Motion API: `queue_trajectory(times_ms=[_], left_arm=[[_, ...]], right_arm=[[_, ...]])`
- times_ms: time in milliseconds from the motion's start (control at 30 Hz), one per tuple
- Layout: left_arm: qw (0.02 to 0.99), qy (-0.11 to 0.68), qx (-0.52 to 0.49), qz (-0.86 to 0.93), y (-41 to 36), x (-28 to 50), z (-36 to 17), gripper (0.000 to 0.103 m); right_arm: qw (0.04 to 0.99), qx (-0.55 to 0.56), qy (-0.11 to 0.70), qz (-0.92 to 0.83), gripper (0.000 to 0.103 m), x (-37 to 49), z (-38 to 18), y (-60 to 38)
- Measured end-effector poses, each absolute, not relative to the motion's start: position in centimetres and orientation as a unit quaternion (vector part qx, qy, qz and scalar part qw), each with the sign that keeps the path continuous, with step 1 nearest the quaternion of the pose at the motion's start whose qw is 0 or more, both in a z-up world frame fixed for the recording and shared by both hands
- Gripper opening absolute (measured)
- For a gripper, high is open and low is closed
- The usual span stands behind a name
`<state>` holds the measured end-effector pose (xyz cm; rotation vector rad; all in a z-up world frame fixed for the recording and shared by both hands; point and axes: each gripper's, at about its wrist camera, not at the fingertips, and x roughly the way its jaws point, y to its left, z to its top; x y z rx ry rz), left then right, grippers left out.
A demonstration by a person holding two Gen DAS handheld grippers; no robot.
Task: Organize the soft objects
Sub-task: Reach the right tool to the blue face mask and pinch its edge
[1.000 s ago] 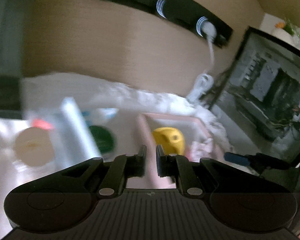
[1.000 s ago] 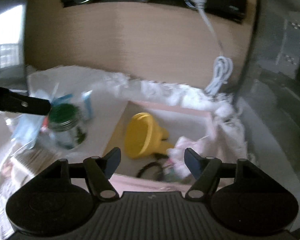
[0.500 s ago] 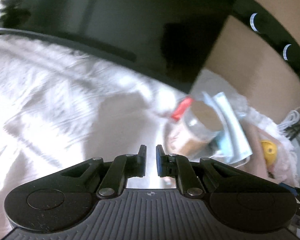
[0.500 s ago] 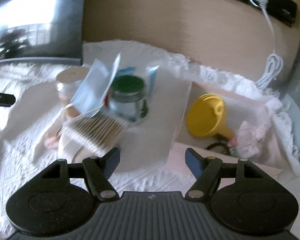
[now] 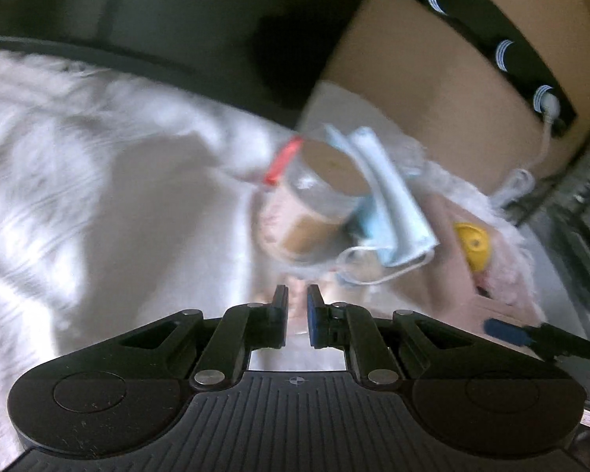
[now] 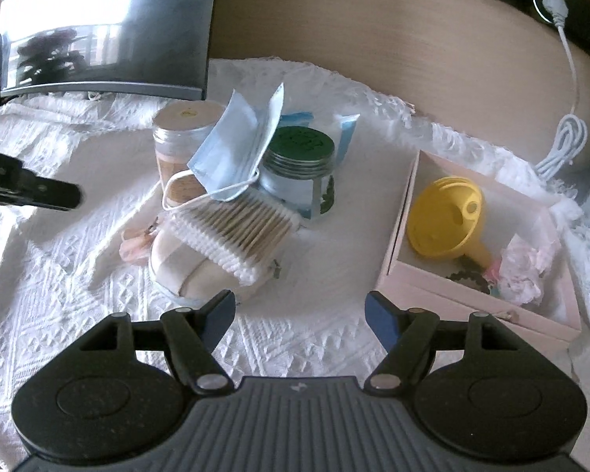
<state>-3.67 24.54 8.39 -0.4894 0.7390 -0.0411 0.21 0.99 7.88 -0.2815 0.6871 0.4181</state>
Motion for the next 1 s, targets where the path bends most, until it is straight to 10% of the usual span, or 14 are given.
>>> queue_trajectory(times_ms=[467, 600, 1000], left_arm=[[0.897, 0.370, -0.243, -0.002, 25.7, -4.2, 7.7, 0.011], [0.891, 0.376, -0.253, 0.010, 26.9, -5.0, 7.0, 0.011], [0.901, 0.372, -0.215, -0.066, 22.2, -1.1, 8.2, 0.011]], right_arm=[[0.901, -0.135, 0.319, 0.260, 0.080, 9.2, 11.1, 9.5], [0.897, -0.154, 0.327, 0.256, 0.003, 10.0, 10.6, 10.1], [0.911, -0.104, 0.332, 0.221, 0.002, 2.8, 12.5, -0.6]])
